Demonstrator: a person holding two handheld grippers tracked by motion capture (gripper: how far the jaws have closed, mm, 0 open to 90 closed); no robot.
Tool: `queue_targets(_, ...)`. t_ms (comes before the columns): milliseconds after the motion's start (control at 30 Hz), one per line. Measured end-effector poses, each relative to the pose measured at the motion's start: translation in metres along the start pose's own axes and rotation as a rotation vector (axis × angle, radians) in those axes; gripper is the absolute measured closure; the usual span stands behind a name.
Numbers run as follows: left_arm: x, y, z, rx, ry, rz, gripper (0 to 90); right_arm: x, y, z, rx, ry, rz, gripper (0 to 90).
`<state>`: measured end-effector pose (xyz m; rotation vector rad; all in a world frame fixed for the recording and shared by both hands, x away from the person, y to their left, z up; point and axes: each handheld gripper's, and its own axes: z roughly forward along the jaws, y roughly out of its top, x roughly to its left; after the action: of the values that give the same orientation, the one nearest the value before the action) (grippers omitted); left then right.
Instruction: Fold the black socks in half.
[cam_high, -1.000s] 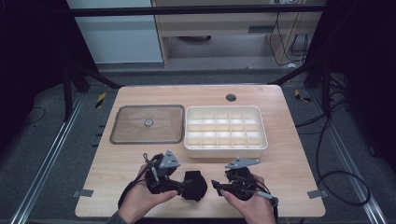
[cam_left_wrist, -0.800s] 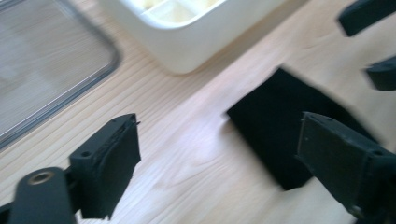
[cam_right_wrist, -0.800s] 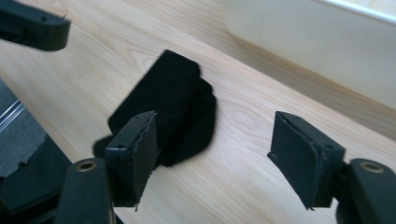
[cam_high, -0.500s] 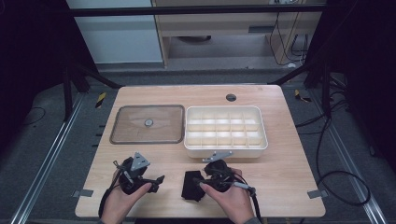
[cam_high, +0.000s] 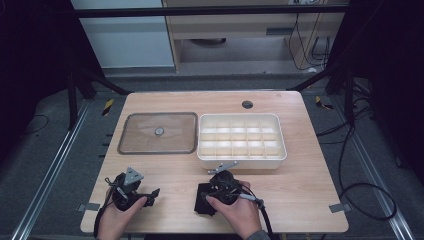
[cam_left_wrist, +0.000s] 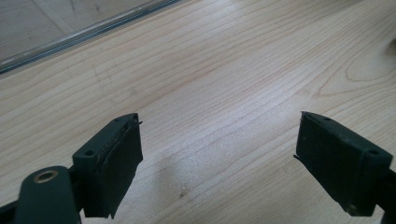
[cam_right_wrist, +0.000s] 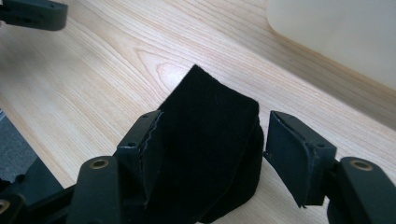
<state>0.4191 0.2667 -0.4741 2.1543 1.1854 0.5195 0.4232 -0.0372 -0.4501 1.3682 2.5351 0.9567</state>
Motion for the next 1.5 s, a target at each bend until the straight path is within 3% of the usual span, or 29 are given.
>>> queue_targets(167, 0.000, -0.001, 0.002, 0.010, -0.002, 0.007, 14.3, 0.000, 0.002, -0.004, 0.007, -0.003, -0.007, 36.0)
queue_targets(700, 0.002, -0.004, 0.005, 0.032, -0.010, 0.004, 16.3, -0.006, -0.006, 0.013, 0.054, 0.000, 0.025, 34.4)
queue_targets(933, 0.001, -0.004, 0.006, 0.039, -0.014, 0.011, 16.8, -0.010, -0.010, 0.018, 0.063, 0.027, 0.075, 34.1)
queue_targets(1233, 0.002, -0.004, 0.004, 0.024, -0.005, 0.005, 19.8, -0.013, -0.012, 0.023, 0.065, 0.065, 0.097, 35.3)
queue_targets(1500, 0.002, -0.004, 0.005, 0.030, -0.009, 0.006, 19.9, -0.014, -0.013, 0.024, 0.062, 0.106, 0.091, 46.6)
